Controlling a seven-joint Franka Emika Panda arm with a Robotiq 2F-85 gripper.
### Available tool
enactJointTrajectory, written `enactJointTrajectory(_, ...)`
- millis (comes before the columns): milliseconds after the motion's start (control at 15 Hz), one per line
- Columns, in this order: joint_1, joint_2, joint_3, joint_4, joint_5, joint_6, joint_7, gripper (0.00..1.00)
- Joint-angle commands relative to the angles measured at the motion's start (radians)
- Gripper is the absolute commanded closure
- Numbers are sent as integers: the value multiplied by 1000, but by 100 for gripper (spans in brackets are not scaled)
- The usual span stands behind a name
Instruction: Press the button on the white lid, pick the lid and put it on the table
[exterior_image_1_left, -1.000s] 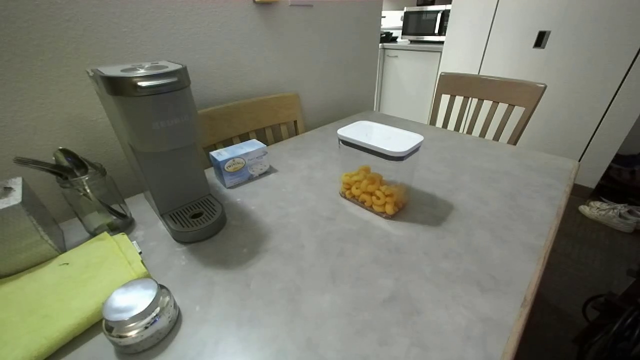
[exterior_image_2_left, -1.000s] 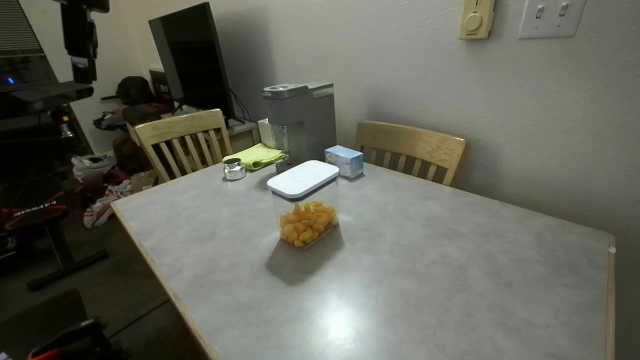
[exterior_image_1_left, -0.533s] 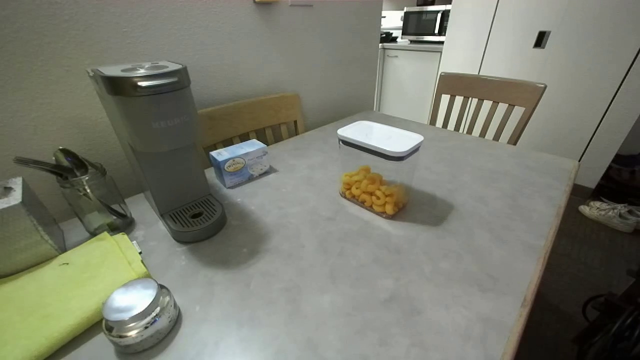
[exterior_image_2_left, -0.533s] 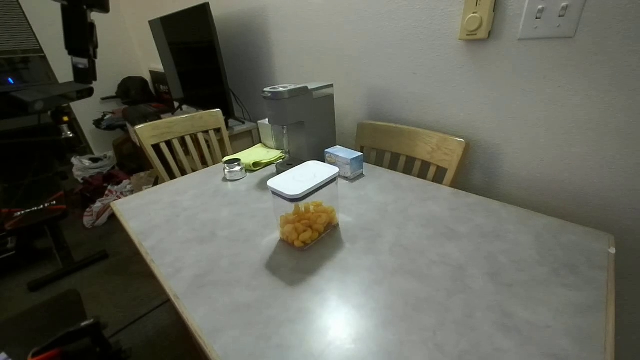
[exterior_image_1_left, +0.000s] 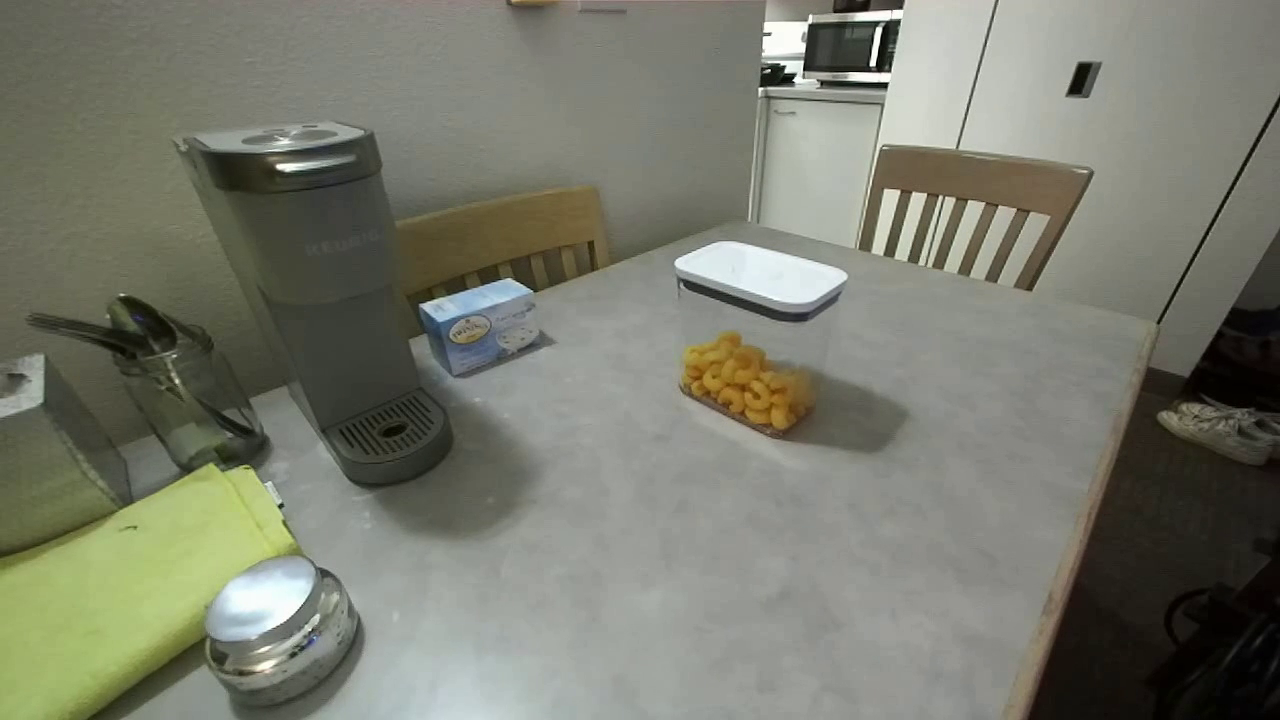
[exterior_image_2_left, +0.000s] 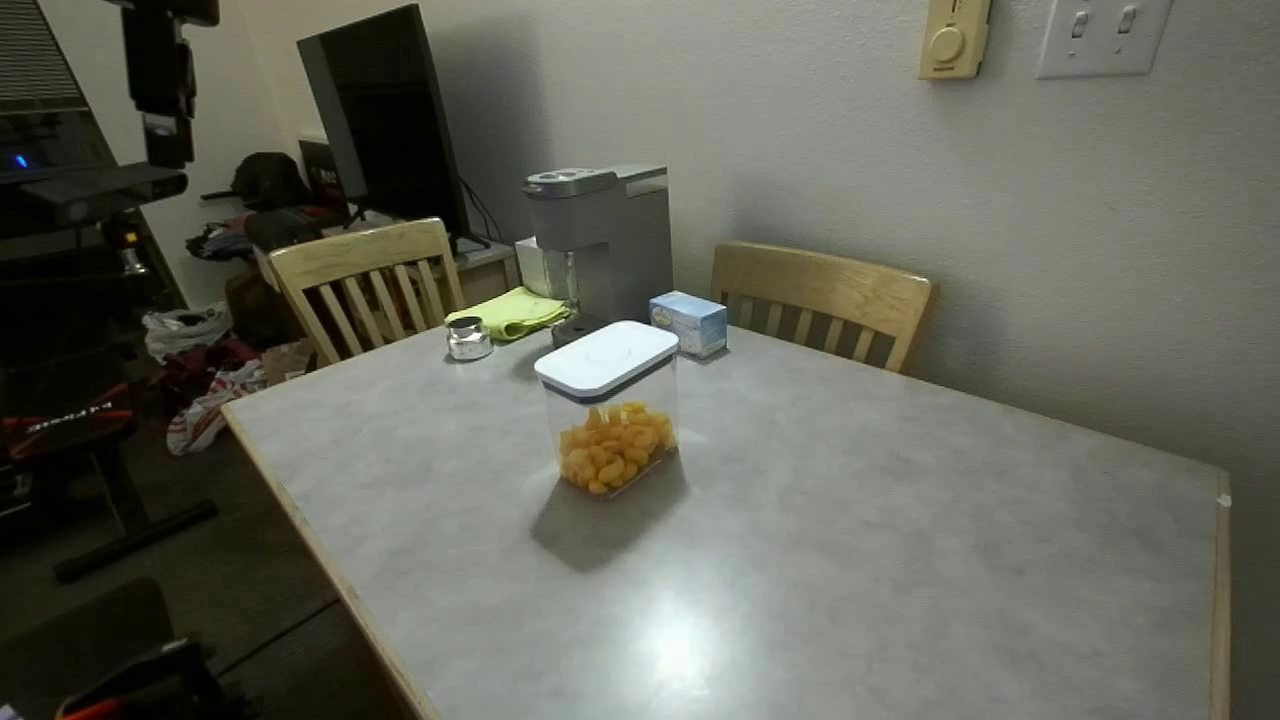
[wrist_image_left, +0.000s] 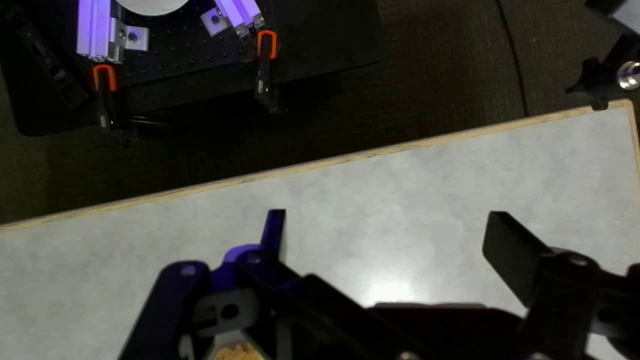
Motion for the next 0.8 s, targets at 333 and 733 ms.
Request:
enactJointTrajectory(333,-7,74,-6,68,-93,88,-5,0)
enactJointTrajectory(733,-16,164,-49,148,-196,137,-44,0)
